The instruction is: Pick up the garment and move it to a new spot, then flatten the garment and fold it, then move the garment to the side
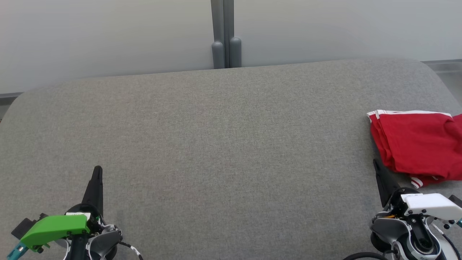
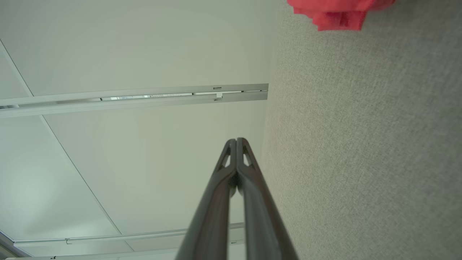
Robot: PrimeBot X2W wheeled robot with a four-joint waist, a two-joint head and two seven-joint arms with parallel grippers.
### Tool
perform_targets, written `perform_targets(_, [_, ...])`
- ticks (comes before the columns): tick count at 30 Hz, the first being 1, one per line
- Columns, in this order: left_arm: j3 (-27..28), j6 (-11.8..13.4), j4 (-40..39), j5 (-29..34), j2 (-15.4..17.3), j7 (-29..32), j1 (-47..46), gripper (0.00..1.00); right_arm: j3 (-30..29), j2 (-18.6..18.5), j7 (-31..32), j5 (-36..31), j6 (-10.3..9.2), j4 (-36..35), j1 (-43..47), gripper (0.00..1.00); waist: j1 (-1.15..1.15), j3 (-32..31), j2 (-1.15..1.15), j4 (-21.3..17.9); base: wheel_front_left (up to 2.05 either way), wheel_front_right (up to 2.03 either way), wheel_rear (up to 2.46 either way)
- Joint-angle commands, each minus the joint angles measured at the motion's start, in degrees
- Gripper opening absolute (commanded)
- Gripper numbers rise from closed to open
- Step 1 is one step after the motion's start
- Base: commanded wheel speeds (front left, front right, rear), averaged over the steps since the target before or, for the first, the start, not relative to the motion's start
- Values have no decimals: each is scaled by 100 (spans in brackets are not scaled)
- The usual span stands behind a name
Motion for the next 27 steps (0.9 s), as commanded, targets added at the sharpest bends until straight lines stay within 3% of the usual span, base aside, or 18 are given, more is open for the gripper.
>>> perform_targets(1, [27, -20, -14, 14, 9, 4, -78, 0, 0, -27, 19, 30, 2, -23, -60, 0, 0, 0, 0, 0, 0, 0, 0])
perform_targets(27, [38, -20, -14, 29, 0, 15, -78, 0, 0, -27, 18, 29, 2, -23, -59, 0, 0, 0, 0, 0, 0, 0, 0])
